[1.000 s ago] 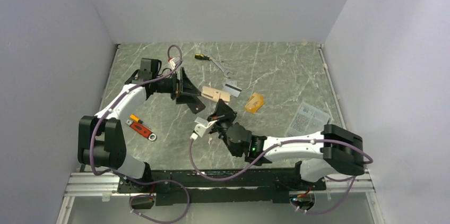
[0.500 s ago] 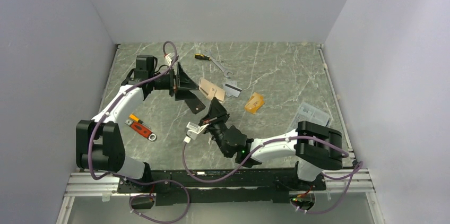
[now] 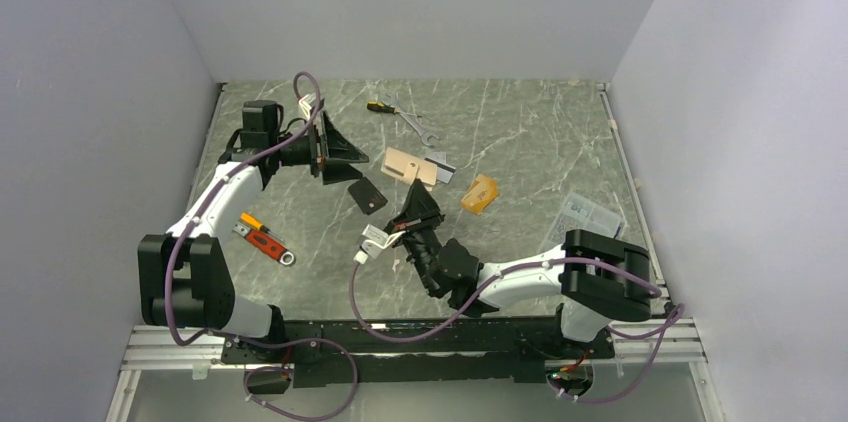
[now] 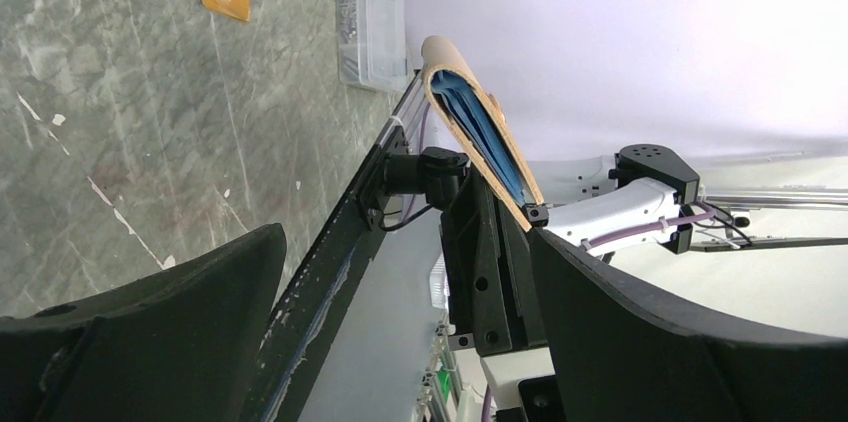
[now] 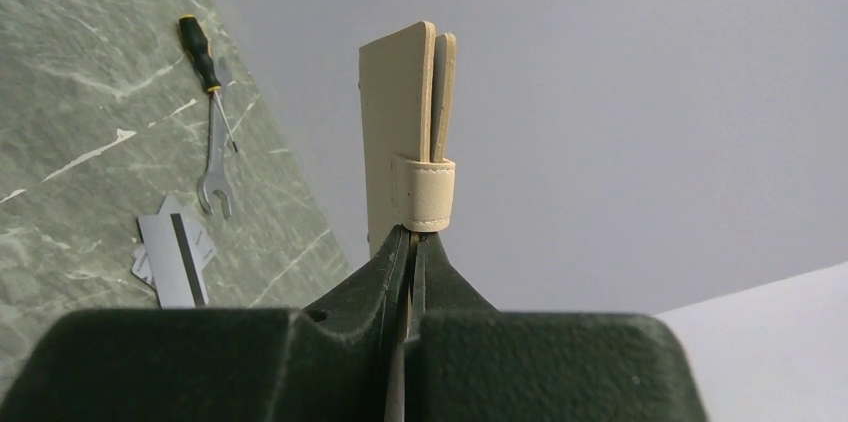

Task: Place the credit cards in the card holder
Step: Pick up the card holder from the center of the board.

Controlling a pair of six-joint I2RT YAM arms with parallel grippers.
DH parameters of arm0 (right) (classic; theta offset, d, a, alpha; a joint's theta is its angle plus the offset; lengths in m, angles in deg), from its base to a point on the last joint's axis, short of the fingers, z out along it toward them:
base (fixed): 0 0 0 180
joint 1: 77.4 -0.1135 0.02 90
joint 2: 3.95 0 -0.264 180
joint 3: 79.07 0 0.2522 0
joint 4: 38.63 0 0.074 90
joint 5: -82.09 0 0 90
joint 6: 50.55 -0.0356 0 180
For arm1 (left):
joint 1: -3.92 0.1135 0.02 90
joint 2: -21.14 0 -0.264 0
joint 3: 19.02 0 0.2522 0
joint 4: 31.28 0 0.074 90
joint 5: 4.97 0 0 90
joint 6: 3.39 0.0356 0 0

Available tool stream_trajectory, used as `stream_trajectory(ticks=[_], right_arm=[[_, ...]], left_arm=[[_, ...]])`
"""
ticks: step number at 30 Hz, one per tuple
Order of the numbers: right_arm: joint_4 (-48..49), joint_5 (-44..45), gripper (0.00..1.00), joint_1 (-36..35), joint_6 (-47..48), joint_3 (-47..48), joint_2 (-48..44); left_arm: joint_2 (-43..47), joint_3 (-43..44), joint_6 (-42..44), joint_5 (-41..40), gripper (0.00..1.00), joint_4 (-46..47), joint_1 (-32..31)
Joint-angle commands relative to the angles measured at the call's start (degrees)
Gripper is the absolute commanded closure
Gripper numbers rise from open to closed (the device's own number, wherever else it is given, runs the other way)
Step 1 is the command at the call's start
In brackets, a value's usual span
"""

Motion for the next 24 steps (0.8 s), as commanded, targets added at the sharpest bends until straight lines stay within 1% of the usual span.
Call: stream_trajectory(ticks=[1, 5, 8, 16, 20, 24], right_arm=[[6.5, -0.4, 1.00, -0.3, 2.3, 1.7, 0.2], [8.7, -2.7, 1.00, -0.5, 4.9, 4.0, 3.7], [5.3, -3.8, 1.00, -0.5, 2.8, 5.0, 4.1], [2.8, -5.3, 1.00, -0.4, 0.4, 6.9, 5.5], [0.4, -8.0, 1.00, -0.3, -1.4, 9.2, 6.8], [-0.6, -9.7, 1.00, 0.3, -2.1, 11.0, 8.7]], left_arm=[[2.6, 0.5, -1.0, 1.3, 0.01, 1.5, -1.2], [2.3, 0.6, -2.8, 0.8, 0.01, 2.3, -2.2], [2.2, 1.0, -5.0, 1.4, 0.01, 4.2, -2.2], [2.5, 2.4, -6.1, 2.2, 0.01, 4.8, -2.9], [2.2, 1.1, -9.0, 2.6, 0.01, 8.6, -3.9], [1.7, 1.8, -10.9, 3.2, 0.01, 11.0, -4.3]])
